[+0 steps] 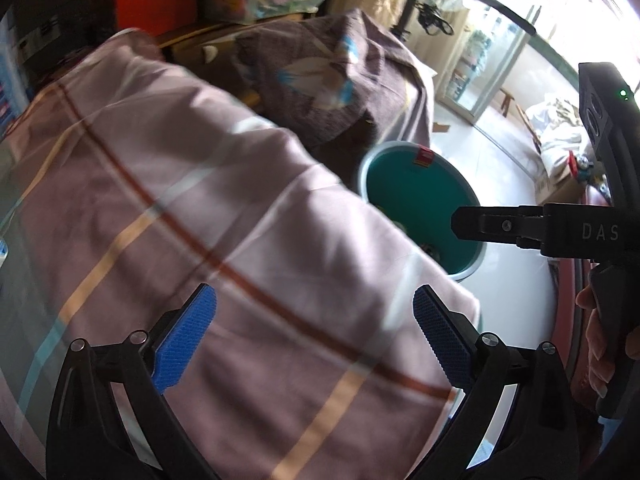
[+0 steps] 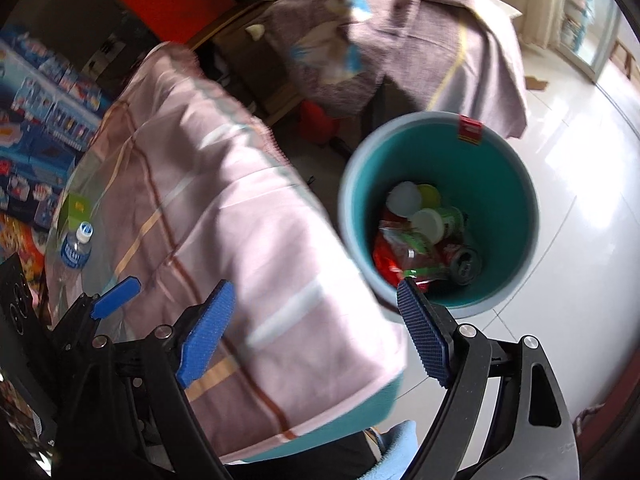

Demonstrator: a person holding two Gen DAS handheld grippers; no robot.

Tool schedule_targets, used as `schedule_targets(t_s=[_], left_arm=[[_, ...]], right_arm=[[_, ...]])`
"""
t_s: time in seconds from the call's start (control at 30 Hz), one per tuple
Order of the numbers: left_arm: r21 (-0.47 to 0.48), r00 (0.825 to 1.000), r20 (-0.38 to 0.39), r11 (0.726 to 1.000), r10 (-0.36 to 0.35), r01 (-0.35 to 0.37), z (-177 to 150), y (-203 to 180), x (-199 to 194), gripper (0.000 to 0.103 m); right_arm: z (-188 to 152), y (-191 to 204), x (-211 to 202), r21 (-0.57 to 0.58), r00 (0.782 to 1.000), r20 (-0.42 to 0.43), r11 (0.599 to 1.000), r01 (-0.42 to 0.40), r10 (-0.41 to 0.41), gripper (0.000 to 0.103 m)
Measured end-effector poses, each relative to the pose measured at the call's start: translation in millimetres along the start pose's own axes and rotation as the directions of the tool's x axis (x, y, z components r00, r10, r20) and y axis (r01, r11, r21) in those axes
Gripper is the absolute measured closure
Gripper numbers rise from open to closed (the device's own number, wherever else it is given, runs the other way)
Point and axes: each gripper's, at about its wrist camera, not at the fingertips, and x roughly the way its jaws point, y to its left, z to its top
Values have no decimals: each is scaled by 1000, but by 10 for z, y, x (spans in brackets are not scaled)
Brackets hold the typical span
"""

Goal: Collect trash
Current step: 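Move both tools back to the table toward the water bottle and green box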

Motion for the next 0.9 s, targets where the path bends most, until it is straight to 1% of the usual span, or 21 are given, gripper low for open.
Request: schedule_targets(t_s=[0.17,0.3,0.37,0.4,0.47,0.57,0.6,0.67,0.7,0.73,0.8,0.83,0.87,0.9], left_arm=[[-65,999,14,997,35,-34,-165,427,-183,4],[-132,995,34,987,94,-89,-344,928,-400,4],[-165,992,38,980,119,-112,-448,1160,-511,4],[-190,990,39,973,139,-129,-525,1337,-583,4],[-228,984,36,960,175,-162,-669,1608,-697,4],[-288,974,25,935,224,-208,-890,2068,-864,4],[-318,970,19,922,241,-223,-980,2264,-928,4],[-365,965,11,899,263,-241,-1109,2530,-1026,4],[-398,962,6,883,275,-249,-1192,2714,-1086,4],[-419,959,4,872,282,-255,-1249,2832,-1120,4],[-466,952,-7,841,306,-274,-1368,3105,-1195,4],[-480,949,-12,831,314,-281,-1416,3191,-1231,4],[-495,946,-18,819,323,-290,-1471,3303,-1266,4],[-504,944,-22,812,329,-294,-1508,3379,-1285,4]], right_arm=[[26,575,110,-144,999,-27,990,13,-17,24],[58,1066,241,-258,998,-48,966,14,-27,24],[67,1384,326,-333,998,-58,943,14,-35,24],[67,1533,365,-368,997,-60,930,16,-40,24],[60,1884,459,-446,997,-68,895,9,-44,24],[30,2436,609,-555,995,-93,832,-24,-34,24],[22,2547,635,-579,995,-95,815,-28,-34,24],[-24,2913,732,-655,995,-96,755,-35,-37,24],[-47,3071,774,-688,995,-97,725,-41,-35,24],[-78,3274,825,-728,995,-97,684,-48,-33,24],[-117,3560,906,-778,995,-97,626,-60,-26,24],[-141,3746,960,-807,995,-97,587,-65,-23,24],[-148,3884,999,-826,995,-99,560,-70,-21,24],[-169,4057,1050,-849,995,-102,522,-79,-16,24]])
